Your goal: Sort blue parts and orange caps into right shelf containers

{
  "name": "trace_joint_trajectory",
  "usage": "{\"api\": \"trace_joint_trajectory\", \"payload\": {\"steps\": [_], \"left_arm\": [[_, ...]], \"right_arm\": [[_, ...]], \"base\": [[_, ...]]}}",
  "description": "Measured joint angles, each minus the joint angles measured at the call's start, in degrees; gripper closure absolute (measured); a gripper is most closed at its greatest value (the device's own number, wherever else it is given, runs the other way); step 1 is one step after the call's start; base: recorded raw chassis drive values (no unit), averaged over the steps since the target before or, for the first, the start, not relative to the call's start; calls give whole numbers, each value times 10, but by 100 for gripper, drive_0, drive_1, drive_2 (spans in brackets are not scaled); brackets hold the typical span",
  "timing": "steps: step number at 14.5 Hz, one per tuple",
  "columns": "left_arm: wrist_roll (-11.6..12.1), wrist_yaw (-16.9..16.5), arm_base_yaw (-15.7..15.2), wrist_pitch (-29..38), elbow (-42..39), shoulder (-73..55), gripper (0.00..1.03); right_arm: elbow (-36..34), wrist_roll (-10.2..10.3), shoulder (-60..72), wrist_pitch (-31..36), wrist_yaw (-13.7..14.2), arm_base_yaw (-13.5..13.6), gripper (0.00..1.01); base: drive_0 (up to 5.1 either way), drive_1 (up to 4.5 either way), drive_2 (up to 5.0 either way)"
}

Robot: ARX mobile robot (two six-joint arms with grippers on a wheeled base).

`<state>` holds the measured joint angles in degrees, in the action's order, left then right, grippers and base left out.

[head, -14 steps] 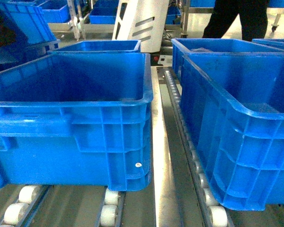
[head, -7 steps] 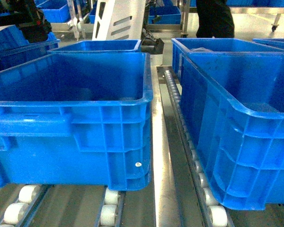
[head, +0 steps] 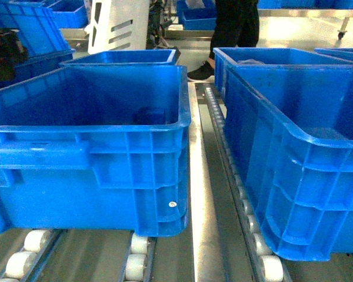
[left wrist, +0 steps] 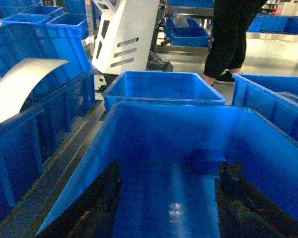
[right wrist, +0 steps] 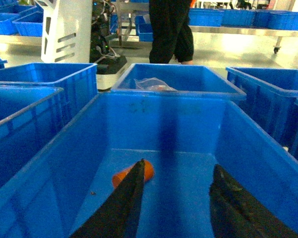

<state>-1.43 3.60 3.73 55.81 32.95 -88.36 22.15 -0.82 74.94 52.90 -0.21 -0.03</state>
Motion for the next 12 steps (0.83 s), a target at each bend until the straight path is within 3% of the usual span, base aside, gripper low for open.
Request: {"api": "trace_joint_trajectory", "payload": {"steps": [2,3,4,9,10,12], "left_arm": [[4,-5,-9,16,-80,60,71],[4,-31,-26,17,-114,85,84],[4,-33,-37,17,-145,115,99],[4,-36,-37,-22,-246,257,101],[4,-36,-37,14,-269,260,101],[4,-36,-37,-43,-301,316,101]], "right_arm": [[-61,2,-52,0,2,0,81],[-81,2,-78,-3,2,0,94],[-103,3,-108,-9,2,0,99],[-172,3,-242,-75,2,0,100],[-193,3,-246,-50,2,0,100],[-213,4,-303,-108,2,0,100]], "base": [[0,0,0],[0,0,0],[0,0,0],[0,0,0],[0,0,0],[0,0,0]]}}
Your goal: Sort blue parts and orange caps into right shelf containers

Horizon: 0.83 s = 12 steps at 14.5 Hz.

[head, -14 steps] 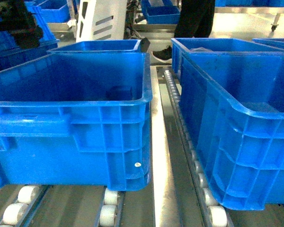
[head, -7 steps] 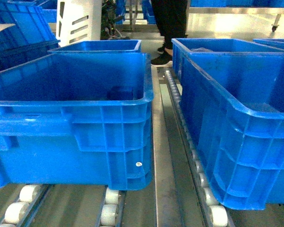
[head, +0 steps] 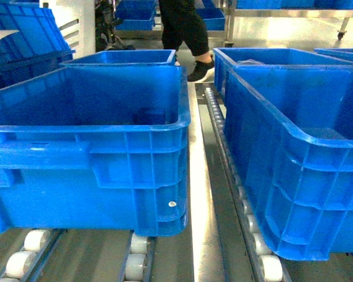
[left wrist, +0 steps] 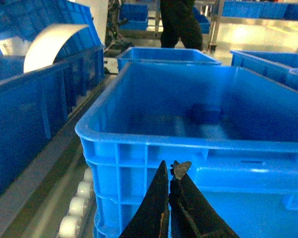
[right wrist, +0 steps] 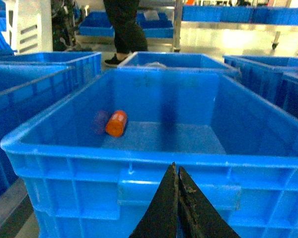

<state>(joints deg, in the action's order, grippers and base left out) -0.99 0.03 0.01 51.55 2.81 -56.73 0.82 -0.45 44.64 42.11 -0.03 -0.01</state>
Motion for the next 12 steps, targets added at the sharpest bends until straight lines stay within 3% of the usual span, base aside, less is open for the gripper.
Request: {"api": "trace_joint_trajectory", "payload": {"steps": [12], "left_arm": [[0,0,0,-297,-20,347,101]], "right_arm": [[-1,0,-287,-261,0,0,100]], "base": [[0,0,0]]}}
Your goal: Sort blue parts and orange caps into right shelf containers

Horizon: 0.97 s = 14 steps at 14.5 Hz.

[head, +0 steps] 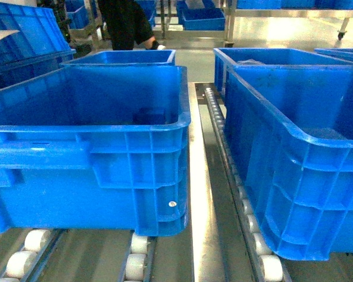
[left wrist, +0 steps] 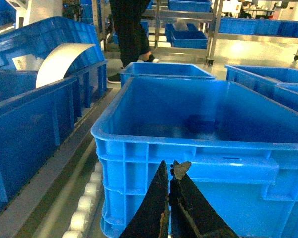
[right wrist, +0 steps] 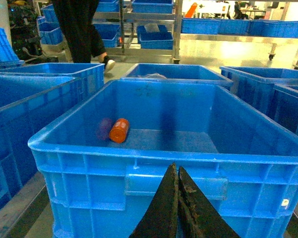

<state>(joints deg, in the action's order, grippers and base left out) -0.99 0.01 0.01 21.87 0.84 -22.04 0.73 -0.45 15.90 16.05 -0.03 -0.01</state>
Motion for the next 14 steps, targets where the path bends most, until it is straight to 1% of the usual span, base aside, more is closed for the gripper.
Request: {"api": "trace_joint_trajectory", "payload": {"steps": [5,6,7,8,9,10,12,13,14], "left_arm": [[0,0,0,-81,0,82,101],[0,0,0,-92,0,96,101],[0,1,0,-103,0,106,101],[0,0,0,-114,0,116,101],[1,-1,0,-217,0,186,101],[2,0,0,-226,0,214,101],[2,0,0,-221,0,214,101],[2,0,0,-222,0,214,98],[2,0,0,-222,0,214,88]], "right_arm": [[0,0,-58,-59,0,0,100],[0,0,-97,-120,0,0,100],[0,0,-151,-165,0,0,100],[2,0,-156,-158,1,0,100],[0,0,-156,-160,0,0,100],[0,0,-156,-164,0,0,100],[0,0,-156,-163,0,0,100],[0,0,-156,-163,0,0,99],[0,0,-156,-163,0,0,90]], "base": [[0,0,0],[0,0,0],[0,0,0],[0,0,0],[0,0,0],[0,0,0],[0,0,0],[0,0,0],[0,0,0]]}}
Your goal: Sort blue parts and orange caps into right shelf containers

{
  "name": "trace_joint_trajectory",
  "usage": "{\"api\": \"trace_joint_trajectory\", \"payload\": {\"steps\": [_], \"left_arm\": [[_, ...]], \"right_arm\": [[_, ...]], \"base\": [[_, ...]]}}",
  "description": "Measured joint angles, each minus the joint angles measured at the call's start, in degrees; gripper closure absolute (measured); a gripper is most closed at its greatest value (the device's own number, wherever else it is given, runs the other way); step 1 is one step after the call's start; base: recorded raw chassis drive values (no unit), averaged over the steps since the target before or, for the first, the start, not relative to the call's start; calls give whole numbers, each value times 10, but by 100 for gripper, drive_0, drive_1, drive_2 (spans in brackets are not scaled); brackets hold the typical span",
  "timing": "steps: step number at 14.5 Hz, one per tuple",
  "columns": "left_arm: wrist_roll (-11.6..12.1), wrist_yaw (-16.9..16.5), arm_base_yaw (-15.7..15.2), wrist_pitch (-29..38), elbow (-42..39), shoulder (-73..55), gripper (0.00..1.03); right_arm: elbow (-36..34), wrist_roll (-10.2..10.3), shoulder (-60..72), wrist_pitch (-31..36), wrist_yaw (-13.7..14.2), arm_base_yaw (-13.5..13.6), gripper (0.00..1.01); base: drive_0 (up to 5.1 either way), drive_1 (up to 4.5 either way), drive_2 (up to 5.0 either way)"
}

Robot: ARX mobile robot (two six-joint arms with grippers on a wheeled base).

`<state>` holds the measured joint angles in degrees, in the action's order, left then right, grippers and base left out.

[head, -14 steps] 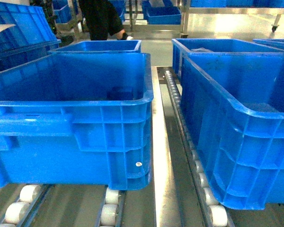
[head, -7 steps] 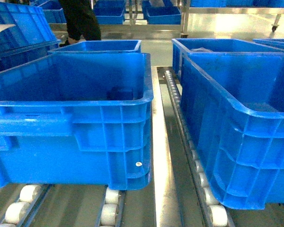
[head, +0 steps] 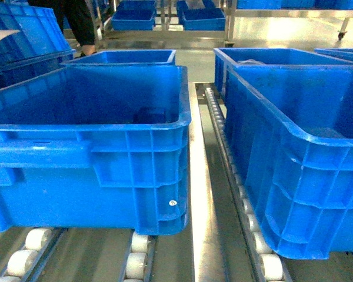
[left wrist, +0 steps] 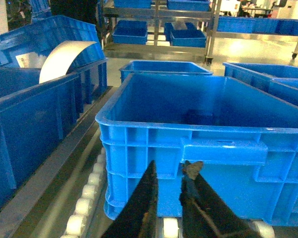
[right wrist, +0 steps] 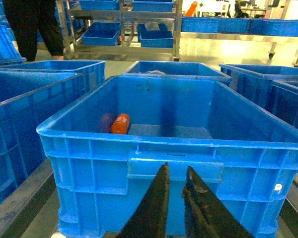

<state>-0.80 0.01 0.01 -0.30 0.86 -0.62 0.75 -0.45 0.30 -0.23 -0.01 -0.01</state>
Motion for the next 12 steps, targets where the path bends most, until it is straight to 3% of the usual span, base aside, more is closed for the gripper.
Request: {"api": "trace_joint_trajectory", "payload": {"steps": [1,4,8,12], "left_arm": [[0,0,0,0,0,0,75],[0,0,0,0,0,0,48],[2,0,0,0,0,0,3],[2,0,0,0,0,0,5]], "right_arm": [[0,0,0,0,0,0,77],[0,0,0,0,0,0,49],[0,0,0,0,0,0,2],[0,0,0,0,0,0,3]], "base": [[0,0,0],[0,0,0],[0,0,0],[0,0,0]]}}
